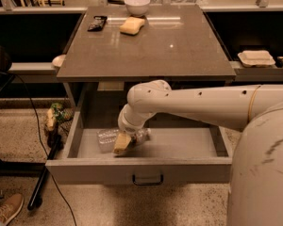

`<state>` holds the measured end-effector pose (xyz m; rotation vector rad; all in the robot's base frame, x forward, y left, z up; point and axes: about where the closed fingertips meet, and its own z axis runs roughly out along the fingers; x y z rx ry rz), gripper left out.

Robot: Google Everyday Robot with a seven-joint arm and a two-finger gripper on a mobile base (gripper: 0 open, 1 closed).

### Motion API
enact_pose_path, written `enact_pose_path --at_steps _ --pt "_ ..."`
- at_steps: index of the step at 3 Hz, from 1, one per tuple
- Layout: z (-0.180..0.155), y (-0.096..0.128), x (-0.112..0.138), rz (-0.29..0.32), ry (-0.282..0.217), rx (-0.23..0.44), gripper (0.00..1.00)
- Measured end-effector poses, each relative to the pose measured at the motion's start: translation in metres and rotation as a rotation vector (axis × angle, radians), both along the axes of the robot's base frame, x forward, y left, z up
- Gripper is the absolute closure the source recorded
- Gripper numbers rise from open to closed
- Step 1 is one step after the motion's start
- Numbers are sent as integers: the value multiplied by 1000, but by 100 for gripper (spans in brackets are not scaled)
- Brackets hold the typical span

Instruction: Pick water bottle from top drawer and place on counter

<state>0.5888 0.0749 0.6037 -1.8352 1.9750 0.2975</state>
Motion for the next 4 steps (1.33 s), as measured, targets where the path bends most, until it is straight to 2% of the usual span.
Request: enact_pose_path --at_steps 1,2,3,4 --pt "-7 -6 -1 -20 -2 -16 41" --pt "-3 -13 -5 -41 -13 57 64" --pt "6 -34 -10 -61 -30 201 89" --pt "24 -58 -17 -59 -70 312 100"
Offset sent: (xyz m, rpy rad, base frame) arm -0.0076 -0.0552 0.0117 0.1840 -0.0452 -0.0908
